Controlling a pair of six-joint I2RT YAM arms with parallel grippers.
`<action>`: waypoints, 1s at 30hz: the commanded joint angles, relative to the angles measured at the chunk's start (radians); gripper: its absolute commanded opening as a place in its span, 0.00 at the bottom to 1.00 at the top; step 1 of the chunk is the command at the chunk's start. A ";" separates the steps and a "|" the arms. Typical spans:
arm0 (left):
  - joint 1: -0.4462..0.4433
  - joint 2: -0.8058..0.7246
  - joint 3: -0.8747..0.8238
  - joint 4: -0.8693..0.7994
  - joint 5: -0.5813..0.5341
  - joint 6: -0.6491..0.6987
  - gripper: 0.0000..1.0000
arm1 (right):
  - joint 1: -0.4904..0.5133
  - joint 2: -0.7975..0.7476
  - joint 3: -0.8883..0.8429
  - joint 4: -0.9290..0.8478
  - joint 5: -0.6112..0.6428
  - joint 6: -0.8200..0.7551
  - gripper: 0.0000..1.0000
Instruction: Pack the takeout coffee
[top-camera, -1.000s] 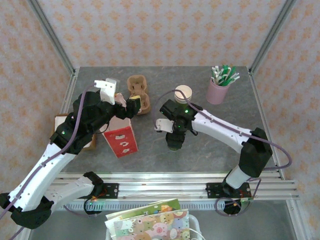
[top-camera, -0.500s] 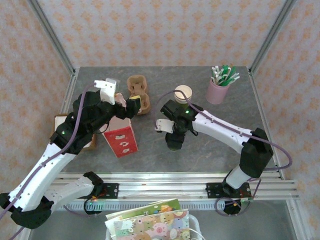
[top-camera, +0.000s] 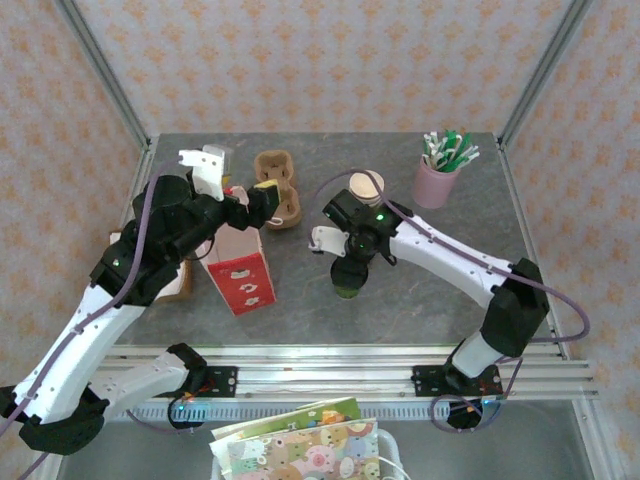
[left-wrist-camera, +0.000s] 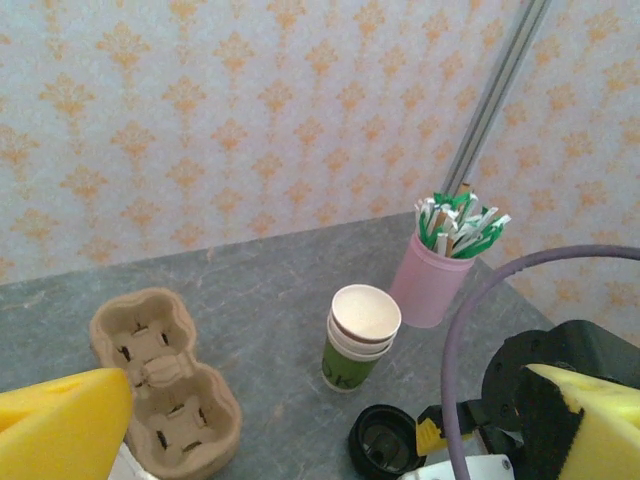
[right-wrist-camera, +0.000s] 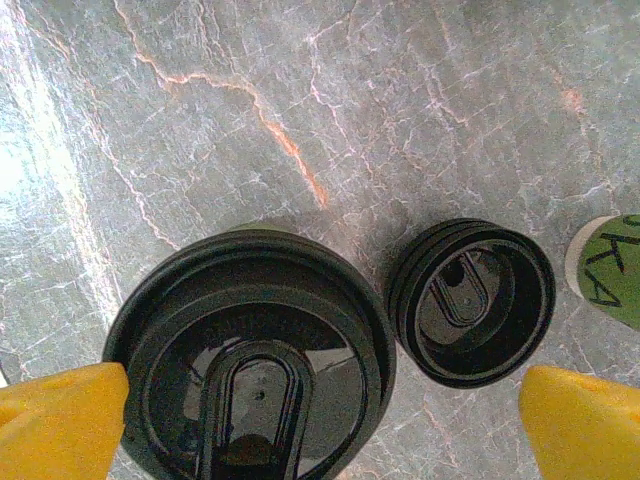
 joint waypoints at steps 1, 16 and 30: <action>0.008 0.010 0.058 -0.041 0.024 0.007 0.99 | -0.005 -0.060 0.032 -0.015 0.012 0.016 1.00; -0.160 0.119 0.198 -0.170 0.095 0.341 0.99 | -0.016 -0.348 0.047 0.255 0.208 0.695 0.98; -0.650 0.434 0.398 -0.484 -0.253 0.364 0.96 | -0.481 -0.510 -0.101 0.034 -0.018 1.403 0.96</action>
